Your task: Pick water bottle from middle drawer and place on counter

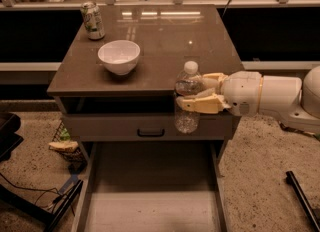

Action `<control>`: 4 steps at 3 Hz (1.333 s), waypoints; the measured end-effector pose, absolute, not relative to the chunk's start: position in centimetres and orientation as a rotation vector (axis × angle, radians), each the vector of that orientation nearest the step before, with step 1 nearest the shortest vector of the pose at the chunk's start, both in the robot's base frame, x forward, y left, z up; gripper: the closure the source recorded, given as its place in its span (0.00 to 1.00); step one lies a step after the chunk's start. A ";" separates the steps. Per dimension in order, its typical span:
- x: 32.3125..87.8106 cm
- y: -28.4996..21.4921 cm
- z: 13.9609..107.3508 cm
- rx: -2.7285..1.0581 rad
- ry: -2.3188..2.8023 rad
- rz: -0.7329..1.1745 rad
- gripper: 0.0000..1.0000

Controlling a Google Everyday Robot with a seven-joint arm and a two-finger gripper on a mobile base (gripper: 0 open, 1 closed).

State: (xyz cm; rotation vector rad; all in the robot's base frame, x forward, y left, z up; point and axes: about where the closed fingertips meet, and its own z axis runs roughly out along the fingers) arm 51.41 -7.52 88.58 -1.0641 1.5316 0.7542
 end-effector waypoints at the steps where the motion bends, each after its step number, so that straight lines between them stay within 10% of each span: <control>1: 51.4 -7.5 88.6 -1.064 1.531 0.754 1.00; 4: 57.5 -11.7 96.3 -0.995 1.512 0.656 1.00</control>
Offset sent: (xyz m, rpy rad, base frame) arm 0.0281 -0.0202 0.0387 0.0056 -0.0449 -0.0600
